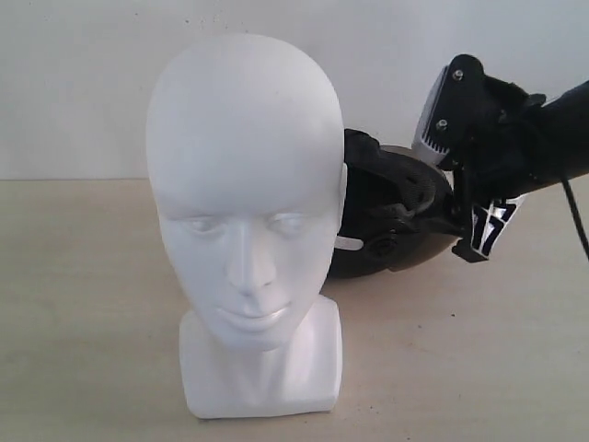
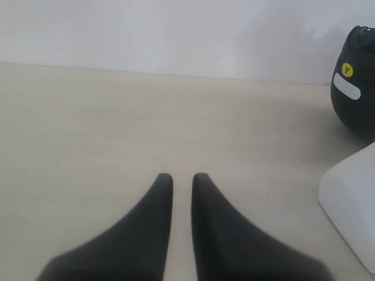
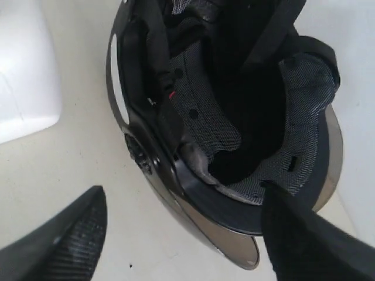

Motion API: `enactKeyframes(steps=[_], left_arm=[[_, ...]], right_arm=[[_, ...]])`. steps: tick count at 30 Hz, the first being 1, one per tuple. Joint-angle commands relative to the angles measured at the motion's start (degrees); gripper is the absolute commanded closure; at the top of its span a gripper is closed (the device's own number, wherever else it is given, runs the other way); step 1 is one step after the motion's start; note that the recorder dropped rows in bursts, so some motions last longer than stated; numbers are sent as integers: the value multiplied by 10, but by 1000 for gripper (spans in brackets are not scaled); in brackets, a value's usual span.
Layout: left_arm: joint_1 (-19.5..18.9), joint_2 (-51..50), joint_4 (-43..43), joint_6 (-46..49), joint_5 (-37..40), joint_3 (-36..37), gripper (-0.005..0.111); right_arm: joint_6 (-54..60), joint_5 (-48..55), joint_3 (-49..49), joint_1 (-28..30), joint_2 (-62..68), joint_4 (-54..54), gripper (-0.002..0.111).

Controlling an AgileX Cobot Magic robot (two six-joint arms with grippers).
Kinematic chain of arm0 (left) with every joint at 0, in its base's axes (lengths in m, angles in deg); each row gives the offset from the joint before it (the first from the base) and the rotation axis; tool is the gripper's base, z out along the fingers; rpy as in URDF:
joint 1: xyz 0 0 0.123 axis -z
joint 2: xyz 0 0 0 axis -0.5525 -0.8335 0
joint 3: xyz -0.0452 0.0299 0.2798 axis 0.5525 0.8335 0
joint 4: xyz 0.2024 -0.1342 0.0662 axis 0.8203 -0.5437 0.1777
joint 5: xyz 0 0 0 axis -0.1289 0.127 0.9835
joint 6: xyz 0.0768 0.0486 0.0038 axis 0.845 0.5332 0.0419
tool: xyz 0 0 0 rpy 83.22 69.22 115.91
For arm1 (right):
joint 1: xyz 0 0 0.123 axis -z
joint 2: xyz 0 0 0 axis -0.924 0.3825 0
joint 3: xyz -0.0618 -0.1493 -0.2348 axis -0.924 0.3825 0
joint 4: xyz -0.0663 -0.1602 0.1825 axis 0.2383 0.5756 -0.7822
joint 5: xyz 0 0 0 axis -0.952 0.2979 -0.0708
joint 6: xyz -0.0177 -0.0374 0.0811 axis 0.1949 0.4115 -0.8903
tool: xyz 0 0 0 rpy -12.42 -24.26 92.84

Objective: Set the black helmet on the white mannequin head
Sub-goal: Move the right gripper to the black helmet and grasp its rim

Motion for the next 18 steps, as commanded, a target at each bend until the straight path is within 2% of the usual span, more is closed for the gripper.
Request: enactKeyframes(steps=[1,9,15,18], left_arm=[[-1,1,-2,-5,0,2,94],[-1,1,-2,-5,0,2,94],[-1,1,-2,-5,0,2,94],[-1,1,-2,-5,0,2,94]], right_arm=[[9,-13,-3,-2,45,-4,38],[9,31,-67,-2,100,9,38],[-34,66,-120,-2,131,112,38],[-27,72,-129,-2,144,115,38]])
